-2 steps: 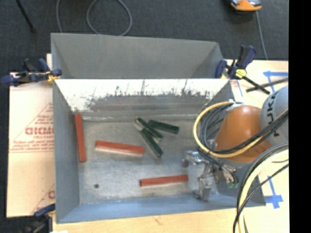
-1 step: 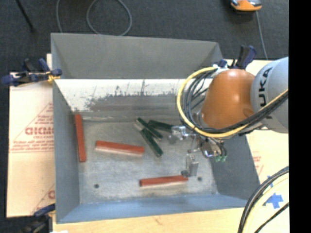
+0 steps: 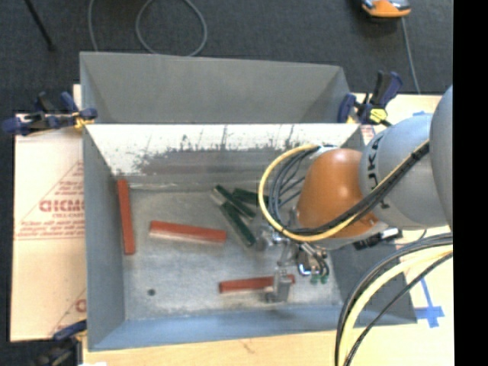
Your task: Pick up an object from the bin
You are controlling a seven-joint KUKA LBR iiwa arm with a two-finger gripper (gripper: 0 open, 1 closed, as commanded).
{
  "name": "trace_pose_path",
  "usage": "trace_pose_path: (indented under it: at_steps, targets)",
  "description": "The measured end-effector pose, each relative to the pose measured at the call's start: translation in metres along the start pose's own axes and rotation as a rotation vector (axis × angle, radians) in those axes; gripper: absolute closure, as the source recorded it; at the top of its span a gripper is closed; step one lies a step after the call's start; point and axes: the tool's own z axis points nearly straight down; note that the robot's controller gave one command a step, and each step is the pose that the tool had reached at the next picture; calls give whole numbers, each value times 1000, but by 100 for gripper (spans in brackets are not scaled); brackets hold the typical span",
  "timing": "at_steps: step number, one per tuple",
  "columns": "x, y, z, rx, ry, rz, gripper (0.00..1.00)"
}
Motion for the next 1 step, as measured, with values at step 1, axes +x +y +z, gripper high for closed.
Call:
trace_pose_path:
  at_steps: [1]
  targets:
    - [-2,0,-4,1,-7,-1,100]
